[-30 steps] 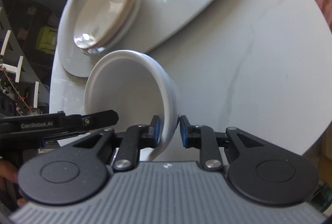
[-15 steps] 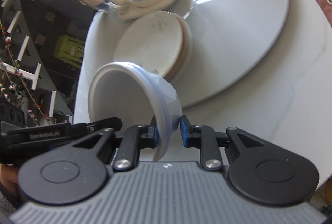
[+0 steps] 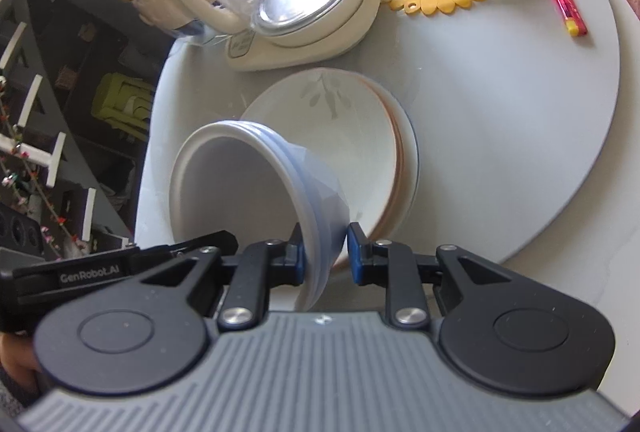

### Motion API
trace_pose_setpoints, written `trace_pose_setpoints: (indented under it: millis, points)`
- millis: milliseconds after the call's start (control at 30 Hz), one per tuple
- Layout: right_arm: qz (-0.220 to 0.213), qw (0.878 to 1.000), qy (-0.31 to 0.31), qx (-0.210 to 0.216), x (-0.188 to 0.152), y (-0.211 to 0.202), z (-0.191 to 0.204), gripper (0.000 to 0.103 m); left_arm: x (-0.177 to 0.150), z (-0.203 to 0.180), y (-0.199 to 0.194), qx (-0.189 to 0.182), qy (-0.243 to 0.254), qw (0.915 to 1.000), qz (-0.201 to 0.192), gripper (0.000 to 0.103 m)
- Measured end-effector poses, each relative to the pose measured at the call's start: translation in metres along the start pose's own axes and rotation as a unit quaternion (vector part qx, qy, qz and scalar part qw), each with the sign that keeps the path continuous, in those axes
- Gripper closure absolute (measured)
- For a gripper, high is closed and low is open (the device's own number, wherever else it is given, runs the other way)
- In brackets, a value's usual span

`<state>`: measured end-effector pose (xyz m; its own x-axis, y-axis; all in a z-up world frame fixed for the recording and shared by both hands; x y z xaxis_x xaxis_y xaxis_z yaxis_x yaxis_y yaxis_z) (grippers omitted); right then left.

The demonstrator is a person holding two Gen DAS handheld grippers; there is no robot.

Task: Organize plates and bowls
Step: 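Lift the nested bowls with both tools toward the plate stack, then lower the nested bowls onto the plate stack with both tools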

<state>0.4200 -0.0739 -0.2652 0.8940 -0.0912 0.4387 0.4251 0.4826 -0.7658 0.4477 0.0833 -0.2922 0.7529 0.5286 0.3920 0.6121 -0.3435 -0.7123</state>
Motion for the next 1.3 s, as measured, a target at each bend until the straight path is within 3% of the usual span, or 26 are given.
trace_pose_setpoints:
  millis: [400, 700, 1033, 1300]
  points:
    - [0.018, 1.0, 0.02, -0.005, 0.012, 0.044, -0.001, 0.079, 0.026, 0.023, 0.036, 0.019, -0.003, 0.9998, 0.012, 0.082]
    - [0.014, 1.0, 0.017, -0.009, 0.015, 0.05, -0.002, 0.078, 0.034, 0.026, 0.046, 0.027, 0.002, 0.9995, 0.016, 0.08]
    - [-0.014, 1.0, 0.004, -0.018, 0.019, 0.032, -0.003, 0.075, 0.049, 0.022, 0.012, 0.059, 0.035, 0.9975, -0.015, 0.077]
    - [-0.057, 0.998, -0.017, -0.004, 0.027, -0.012, 0.013, 0.074, 0.06, -0.021, -0.039, 0.06, 0.08, 0.9933, -0.059, 0.077]
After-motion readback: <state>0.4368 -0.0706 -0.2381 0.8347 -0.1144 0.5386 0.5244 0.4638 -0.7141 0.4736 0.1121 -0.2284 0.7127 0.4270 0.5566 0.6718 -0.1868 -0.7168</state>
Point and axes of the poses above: each gripper's, at about its wrist camera, not at the fingertips, and y roughly the way its jaws point, z to its left, x to its top, the point moved 10 cm from there along y, roughly the way its jaws point, and after that the axes turned 11 degrees about -z, right-handed, at the moved point
